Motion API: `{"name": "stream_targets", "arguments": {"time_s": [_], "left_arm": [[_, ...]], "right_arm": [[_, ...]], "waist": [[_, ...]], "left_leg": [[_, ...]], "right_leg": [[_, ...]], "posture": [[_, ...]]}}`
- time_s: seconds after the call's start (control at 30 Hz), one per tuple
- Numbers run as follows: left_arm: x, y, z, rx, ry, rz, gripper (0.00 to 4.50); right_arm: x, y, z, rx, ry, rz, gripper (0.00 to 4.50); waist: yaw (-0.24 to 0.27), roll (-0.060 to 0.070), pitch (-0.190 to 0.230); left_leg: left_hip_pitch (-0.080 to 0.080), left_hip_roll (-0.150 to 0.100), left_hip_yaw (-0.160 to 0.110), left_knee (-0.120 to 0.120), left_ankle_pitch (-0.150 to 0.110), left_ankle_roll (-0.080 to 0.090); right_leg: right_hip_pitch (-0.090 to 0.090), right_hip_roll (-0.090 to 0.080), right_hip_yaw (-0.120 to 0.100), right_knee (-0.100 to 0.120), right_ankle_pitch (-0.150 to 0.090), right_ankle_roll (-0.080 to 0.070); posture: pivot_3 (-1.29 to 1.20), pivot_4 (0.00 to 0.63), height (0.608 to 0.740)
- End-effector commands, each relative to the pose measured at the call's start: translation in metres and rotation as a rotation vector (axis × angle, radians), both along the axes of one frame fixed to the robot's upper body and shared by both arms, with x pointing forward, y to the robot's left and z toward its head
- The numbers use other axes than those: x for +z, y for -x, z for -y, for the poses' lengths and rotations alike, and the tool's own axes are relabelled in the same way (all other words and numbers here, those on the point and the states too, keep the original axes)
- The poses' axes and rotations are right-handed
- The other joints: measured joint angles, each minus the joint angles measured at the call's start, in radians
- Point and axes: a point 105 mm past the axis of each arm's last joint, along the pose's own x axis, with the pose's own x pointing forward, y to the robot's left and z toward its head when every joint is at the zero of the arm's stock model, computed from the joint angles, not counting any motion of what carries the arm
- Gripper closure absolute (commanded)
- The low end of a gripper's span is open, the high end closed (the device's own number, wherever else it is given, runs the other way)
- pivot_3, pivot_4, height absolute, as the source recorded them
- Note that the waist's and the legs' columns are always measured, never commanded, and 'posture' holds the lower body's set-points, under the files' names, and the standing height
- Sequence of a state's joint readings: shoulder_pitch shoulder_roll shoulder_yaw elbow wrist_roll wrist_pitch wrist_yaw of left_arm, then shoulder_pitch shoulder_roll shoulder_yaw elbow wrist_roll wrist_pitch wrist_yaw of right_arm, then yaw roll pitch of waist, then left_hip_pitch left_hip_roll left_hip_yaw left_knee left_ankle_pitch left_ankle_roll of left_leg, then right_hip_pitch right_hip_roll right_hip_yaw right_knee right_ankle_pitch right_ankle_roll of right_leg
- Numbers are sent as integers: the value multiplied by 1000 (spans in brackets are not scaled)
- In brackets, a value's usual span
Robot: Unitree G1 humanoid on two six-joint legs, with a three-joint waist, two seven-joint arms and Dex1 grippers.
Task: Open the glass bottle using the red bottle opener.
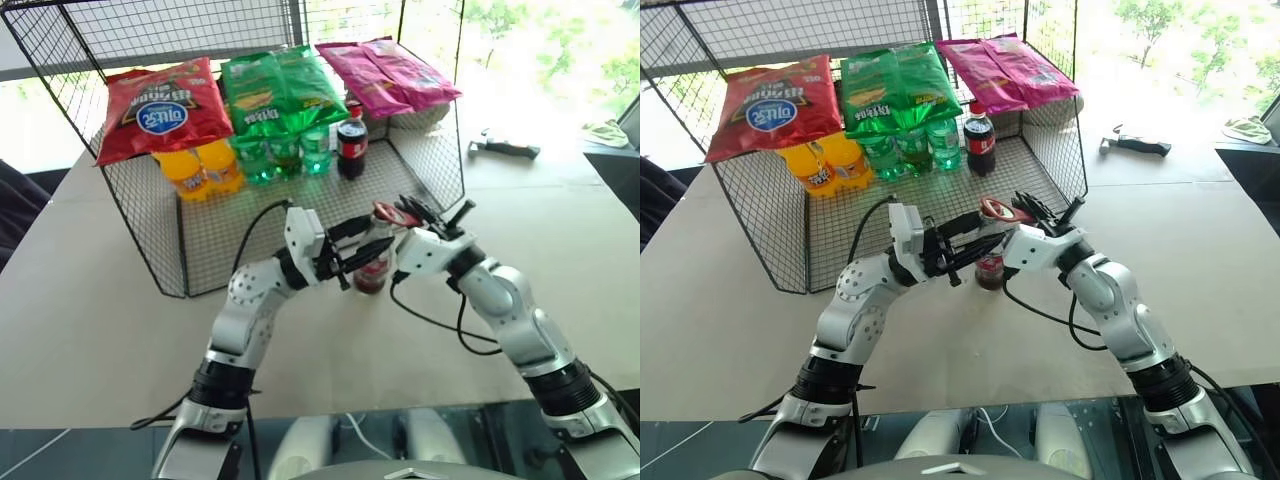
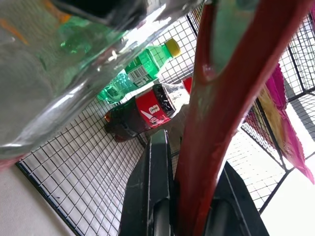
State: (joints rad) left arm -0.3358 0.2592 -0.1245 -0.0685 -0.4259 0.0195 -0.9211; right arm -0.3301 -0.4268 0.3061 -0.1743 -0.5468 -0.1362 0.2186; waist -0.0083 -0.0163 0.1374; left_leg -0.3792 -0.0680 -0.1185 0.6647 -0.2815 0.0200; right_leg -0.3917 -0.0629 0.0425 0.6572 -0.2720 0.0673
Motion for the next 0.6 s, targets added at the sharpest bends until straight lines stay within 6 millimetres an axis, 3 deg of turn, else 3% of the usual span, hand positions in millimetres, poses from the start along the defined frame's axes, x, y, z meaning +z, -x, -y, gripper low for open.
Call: {"name": "stream_targets", "arguments": {"time_s": [0.03, 0.4, 0.6], "left_arm": [[-3, -2, 3, 2, -17, -17, 2559], [-5, -3, 4, 4, -21, -22, 2559], [-4, -3, 4, 8, -15, -18, 2559]], "right_arm": [[-12, 11, -13, 70, 64, 6, 4500], [12, -5, 17, 25, 156, 123, 4500], [27, -8, 22, 22, 169, 174, 4500]], "waist": [[0, 0, 0], [1, 0, 0], [0, 0, 0]], "left_leg": [[0, 0, 0, 0, 0, 0], [0, 0, 0, 0, 0, 0], [0, 0, 0, 0, 0, 0]], "right_leg": [[0, 0, 0, 0, 0, 0], [0, 0, 0, 0, 0, 0], [0, 0, 0, 0, 0, 0]], "posture": [[0, 150, 740], [0, 150, 740], [0, 150, 740]]}}
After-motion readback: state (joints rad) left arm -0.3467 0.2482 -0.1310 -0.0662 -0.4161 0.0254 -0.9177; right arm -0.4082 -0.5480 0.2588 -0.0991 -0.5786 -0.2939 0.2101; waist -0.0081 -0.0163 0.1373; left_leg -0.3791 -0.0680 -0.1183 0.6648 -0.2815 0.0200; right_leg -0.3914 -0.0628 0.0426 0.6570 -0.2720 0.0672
